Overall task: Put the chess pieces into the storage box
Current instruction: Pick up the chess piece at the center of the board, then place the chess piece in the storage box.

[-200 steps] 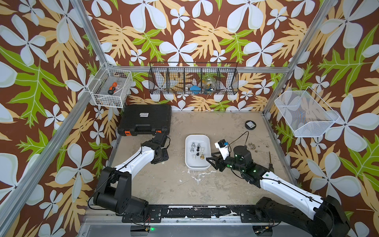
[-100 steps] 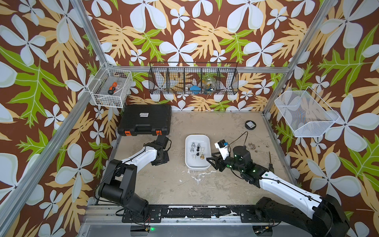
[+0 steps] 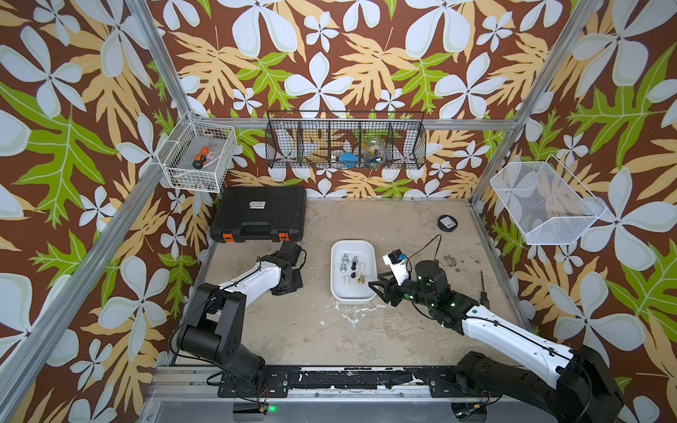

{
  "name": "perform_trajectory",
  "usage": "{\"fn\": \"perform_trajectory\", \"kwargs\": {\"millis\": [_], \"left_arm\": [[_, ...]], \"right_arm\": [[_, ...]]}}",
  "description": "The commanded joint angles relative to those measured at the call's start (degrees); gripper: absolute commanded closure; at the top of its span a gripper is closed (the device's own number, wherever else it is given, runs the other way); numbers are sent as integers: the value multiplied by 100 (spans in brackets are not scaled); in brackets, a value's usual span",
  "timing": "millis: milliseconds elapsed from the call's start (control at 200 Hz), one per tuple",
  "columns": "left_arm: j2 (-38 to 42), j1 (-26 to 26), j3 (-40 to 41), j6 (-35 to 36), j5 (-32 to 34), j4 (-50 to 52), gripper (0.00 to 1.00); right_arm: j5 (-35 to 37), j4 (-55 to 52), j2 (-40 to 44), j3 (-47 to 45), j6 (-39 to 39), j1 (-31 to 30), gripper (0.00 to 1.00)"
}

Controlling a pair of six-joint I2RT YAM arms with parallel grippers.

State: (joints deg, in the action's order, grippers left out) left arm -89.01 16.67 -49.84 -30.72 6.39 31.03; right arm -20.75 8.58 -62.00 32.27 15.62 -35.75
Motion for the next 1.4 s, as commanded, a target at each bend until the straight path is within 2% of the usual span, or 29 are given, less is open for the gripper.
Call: {"fn": "perform_trajectory", "kwargs": {"millis": [0,265,410,510,565,621,811,1036,1161,1396], "left_arm": [[81,-4,14,64,10,41,90],[253,121,-411,83,155,487,96],[103,708,-1432,77,343,1129,96],[-153,1165,-2386,69,413,1468,96],[-422,1413,-2976,134,388,1645,96],[-797,1645,-3635,246,406,1871,96],[-2280,2131,-5753,672,123,2388,96],[-4002,2306,-8001,931,-66,3149,95],[-4470,2303,-8342,1006,-117,3269,95],[-4729,2305,-8300,1067,-101,3028,95]], "right_arm": [[36,118,3,26,-31,-11,46],[101,109,29,31,-32,-11,46],[429,24,212,20,-9,-11,46],[1230,-21,525,-68,208,2,45],[1660,-120,659,-80,359,67,44],[1790,-233,741,-76,565,280,44],[975,-436,647,-142,1203,1411,44],[957,-624,645,-145,1102,1532,44],[937,-627,705,-167,1115,1527,44],[826,-559,760,-187,987,1530,45]]}}
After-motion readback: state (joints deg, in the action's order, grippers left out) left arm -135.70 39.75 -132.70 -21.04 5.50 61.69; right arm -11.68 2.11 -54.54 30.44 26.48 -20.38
